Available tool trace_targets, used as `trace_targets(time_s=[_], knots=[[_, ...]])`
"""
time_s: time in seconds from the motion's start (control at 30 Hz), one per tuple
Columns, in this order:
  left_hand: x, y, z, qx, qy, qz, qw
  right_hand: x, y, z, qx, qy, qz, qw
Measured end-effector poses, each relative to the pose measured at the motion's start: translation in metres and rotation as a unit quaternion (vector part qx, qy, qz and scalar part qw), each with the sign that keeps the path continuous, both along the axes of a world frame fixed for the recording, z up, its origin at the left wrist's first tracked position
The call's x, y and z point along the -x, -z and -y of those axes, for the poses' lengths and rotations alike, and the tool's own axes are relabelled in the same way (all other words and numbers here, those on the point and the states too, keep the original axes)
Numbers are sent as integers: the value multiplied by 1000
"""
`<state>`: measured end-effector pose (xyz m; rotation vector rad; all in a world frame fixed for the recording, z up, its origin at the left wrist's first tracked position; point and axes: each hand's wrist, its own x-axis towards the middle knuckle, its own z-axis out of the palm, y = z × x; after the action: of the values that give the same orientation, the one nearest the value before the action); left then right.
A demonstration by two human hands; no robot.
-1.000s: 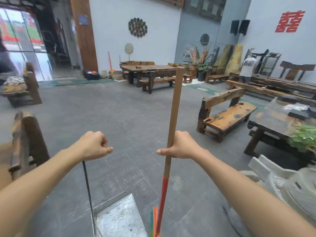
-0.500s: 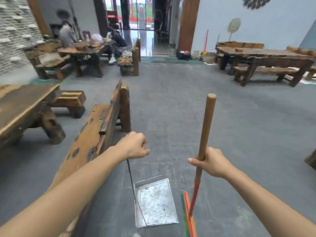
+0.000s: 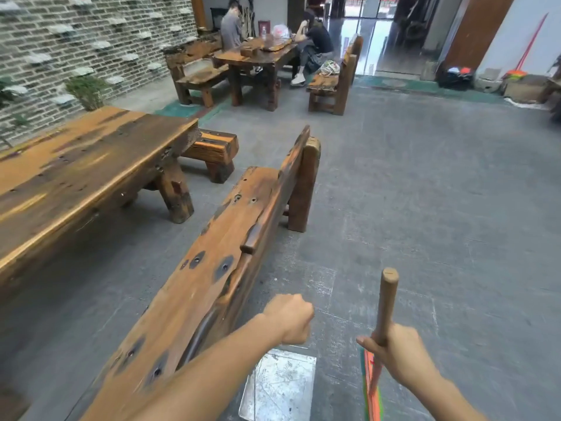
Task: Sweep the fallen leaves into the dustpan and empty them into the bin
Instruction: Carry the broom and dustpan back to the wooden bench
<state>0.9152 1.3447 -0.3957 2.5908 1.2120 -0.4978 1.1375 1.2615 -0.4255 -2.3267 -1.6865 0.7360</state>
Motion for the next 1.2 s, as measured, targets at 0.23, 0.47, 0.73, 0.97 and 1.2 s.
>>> trace_targets(time_s=[0.23,0.47,0.73,0.97,1.2], knots=[[10,72,-54,-3,63,-8,998,13,61,-83,3,10,-13,1000],[31,177,-128,-18,-23,-40,999,35,154,-182,2,-48,-50,998],[18,272,-180,-38,-38,-28,998,41,219,-236,-9,-175,-48,983],[10,304,-203,-35,-43,26,998,65,247,-253,20,-259,-50,964],[42,306,-206,31,-169,87,981,107,267,-296,40,-306,0,951]])
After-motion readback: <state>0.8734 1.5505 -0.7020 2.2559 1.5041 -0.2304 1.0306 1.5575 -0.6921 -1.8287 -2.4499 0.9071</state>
